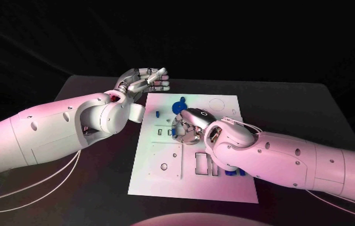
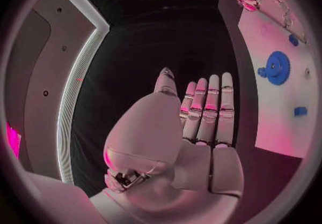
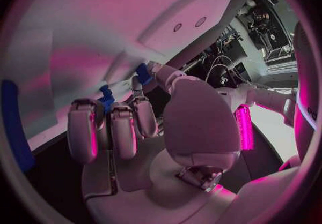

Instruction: Assemble the parts on the task board

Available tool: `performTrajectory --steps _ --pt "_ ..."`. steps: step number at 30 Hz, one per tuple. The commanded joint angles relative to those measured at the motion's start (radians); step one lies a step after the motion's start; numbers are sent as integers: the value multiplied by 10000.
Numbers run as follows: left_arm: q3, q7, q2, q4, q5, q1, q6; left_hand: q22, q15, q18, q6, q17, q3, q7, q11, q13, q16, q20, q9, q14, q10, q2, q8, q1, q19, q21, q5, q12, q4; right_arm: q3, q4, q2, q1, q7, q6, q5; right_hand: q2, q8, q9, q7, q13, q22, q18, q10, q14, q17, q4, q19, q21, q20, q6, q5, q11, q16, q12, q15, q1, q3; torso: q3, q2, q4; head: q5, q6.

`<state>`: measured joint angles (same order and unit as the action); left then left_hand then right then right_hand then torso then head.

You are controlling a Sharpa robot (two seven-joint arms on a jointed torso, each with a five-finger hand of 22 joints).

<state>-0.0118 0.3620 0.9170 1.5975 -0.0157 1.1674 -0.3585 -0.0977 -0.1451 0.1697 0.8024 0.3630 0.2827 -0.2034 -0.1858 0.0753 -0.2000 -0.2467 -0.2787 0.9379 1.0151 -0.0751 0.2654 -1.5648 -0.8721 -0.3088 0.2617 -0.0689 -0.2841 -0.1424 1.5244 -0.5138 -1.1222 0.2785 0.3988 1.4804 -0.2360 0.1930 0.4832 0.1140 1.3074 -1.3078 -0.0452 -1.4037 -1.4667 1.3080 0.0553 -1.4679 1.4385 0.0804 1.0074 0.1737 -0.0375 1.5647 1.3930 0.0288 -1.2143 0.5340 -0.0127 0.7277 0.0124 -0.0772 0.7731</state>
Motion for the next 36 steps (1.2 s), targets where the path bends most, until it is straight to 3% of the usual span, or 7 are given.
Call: performTrajectory --steps 1,12,17,24,28,32,36 --pt "-7 51 -5 14 28 7 168 10 -22 70 -73 10 59 -188 -6 11 58 -13 -10 -56 -56 -123 -54 -9 40 38 -69 13 17 -6 25 2 14 95 -155 175 -26 -61 -20 25 455 -1747 70 87 -1041 2628 -22 -93 -70 9 -112 46 -8 61 -79 -19 102 -88 -2 1 -6 -7 11" --pt "-7 35 -11 1 28 7 181 10 -22 70 -73 10 59 -188 -6 11 58 -13 -10 -56 -56 -123 -54 -9 40 38 -69 13 17 -6 17 7 14 40 -41 168 -189 -270 -126 135 322 -1706 48 212 -1041 2628 73 -37 -178 93 -445 -148 -114 61 -203 -111 357 -493 -8 -2 9 -13 29" --pt "-7 24 -12 -3 28 7 189 14 -25 71 -79 26 83 -190 -8 13 75 -16 -23 -65 -58 -133 -53 -11 46 42 -71 12 16 -6 40 1 14 15 65 156 -19 -347 -212 157 318 -1727 46 221 -1041 2628 420 -49 -198 139 -568 -1065 -144 61 -194 -145 393 -1347 -11 1 2 -6 32" --pt "-7 -21 -18 -20 12 7 195 14 -25 71 -79 26 83 -190 -8 13 75 -16 -23 -65 -58 -133 -53 -11 46 42 -71 12 16 -4 164 -104 15 -35 590 169 255 -510 -393 262 234 -1719 28 326 -1041 2628 1185 -17 -308 208 -928 -1192 -236 61 -251 -229 -126 -2995 -5 -5 -1 3 35" --pt "-6 -336 -10 -113 -334 7 333 1 -3 88 -82 77 142 -190 -2 16 48 -10 -49 19 -62 -142 -46 4 -15 4 -80 11 8 24 540 -439 -9 -213 1194 117 337 -533 -480 297 204 -1734 28 356 -1041 2628 1516 -25 -318 233 -1049 -1129 -269 61 -266 -251 -511 -3418 -13 -42 25 -11 19" --pt "-5 -1015 -5 -252 -1295 7 844 -123 266 133 414 431 434 45 238 112 -315 178 -231 771 444 -420 133 88 -539 -321 -500 -153 -29 92 1088 -960 -184 -824 1562 -590 444 -506 -535 314 224 -1719 14 339 -1041 2628 1742 4 -386 251 -1094 -849 -285 61 -237 -267 -932 -3498 -20 -100 48 -12 20" --pt "-4 -1911 -19 -371 -2731 6 1270 -506 798 145 1098 1235 982 409 716 330 -1136 698 -411 2282 1604 -692 181 50 -1630 -1123 -511 -376 -45 144 1745 -1705 -496 -1798 1613 -1923 543 -450 -550 315 198 -1661 -20 380 -1041 2628 1795 86 -536 252 -1090 -352 -284 61 -255 -267 -1259 -3340 -26 -195 82 -65 15"
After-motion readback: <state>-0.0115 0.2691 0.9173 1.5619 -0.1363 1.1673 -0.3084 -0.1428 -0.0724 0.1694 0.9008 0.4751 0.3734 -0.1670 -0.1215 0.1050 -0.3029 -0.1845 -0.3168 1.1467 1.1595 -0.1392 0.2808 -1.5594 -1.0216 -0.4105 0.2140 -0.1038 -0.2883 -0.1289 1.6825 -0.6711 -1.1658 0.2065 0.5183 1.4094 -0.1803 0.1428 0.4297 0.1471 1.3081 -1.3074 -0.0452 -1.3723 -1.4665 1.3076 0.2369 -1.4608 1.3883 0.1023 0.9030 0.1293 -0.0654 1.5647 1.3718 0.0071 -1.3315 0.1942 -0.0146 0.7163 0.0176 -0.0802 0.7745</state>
